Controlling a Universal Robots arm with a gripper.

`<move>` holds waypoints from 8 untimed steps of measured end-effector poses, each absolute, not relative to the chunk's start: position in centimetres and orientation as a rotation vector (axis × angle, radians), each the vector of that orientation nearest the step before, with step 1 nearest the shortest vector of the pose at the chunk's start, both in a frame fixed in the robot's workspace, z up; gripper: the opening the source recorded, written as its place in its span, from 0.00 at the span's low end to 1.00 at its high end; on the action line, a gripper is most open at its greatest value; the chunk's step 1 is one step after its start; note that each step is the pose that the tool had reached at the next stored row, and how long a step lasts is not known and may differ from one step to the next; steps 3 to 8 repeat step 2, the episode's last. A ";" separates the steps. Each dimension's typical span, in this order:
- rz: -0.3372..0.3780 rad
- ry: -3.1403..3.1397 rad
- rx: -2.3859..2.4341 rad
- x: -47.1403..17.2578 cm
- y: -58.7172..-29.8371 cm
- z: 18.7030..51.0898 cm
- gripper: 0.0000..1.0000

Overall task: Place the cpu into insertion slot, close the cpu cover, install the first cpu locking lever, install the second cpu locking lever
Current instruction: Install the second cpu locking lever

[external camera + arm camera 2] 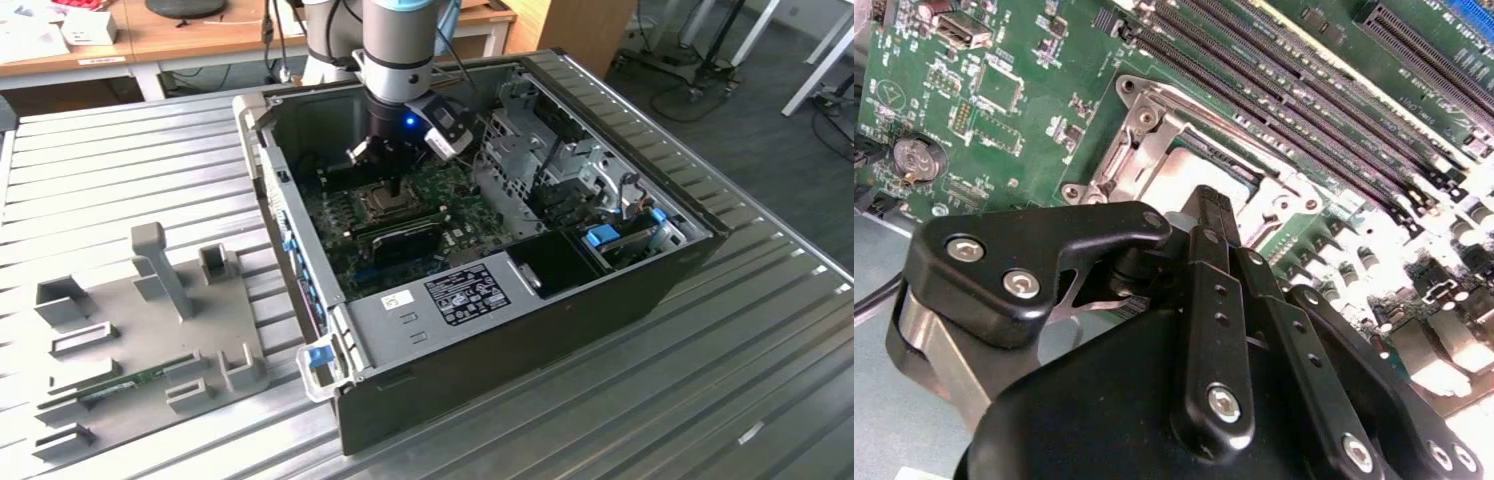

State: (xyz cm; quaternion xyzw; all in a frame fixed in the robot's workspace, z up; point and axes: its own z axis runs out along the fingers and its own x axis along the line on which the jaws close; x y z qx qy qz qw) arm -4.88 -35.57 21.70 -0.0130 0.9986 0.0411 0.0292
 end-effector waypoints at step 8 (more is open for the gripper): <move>0.127 3.080 -0.040 -4.9 -35.6 21.7 0.10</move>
